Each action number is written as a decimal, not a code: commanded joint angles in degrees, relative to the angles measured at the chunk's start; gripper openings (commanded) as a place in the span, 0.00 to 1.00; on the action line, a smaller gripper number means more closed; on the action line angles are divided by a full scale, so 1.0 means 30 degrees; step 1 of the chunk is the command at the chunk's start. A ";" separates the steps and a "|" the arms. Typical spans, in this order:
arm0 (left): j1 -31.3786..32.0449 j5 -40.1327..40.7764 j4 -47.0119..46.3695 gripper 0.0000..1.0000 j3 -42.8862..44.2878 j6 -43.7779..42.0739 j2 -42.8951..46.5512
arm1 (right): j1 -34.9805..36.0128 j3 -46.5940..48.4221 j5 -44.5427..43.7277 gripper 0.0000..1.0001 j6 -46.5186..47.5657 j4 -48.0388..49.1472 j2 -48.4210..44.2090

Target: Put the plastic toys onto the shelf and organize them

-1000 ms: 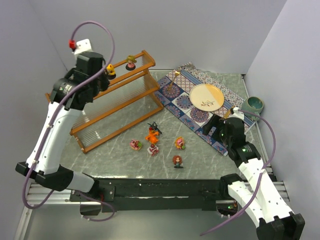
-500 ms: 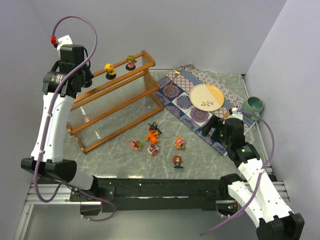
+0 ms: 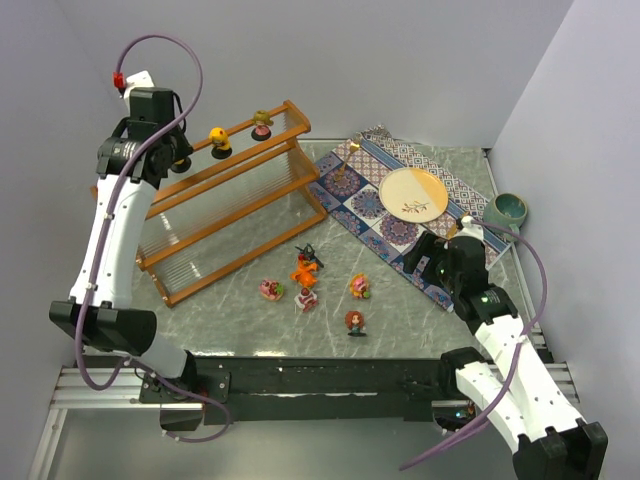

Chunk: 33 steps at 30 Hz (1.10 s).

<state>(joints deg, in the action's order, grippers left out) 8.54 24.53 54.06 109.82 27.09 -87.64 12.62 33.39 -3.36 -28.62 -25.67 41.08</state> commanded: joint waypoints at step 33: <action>-0.0033 -0.1322 -0.0091 0.16 0.0484 0.0637 -0.1140 | 0.0099 0.0033 -0.0259 0.99 0.0429 0.0852 0.0135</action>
<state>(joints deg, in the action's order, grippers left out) 8.54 22.92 52.53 109.95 28.14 -90.98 12.62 33.39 -3.42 -28.16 -25.63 41.52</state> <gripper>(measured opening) 0.377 0.991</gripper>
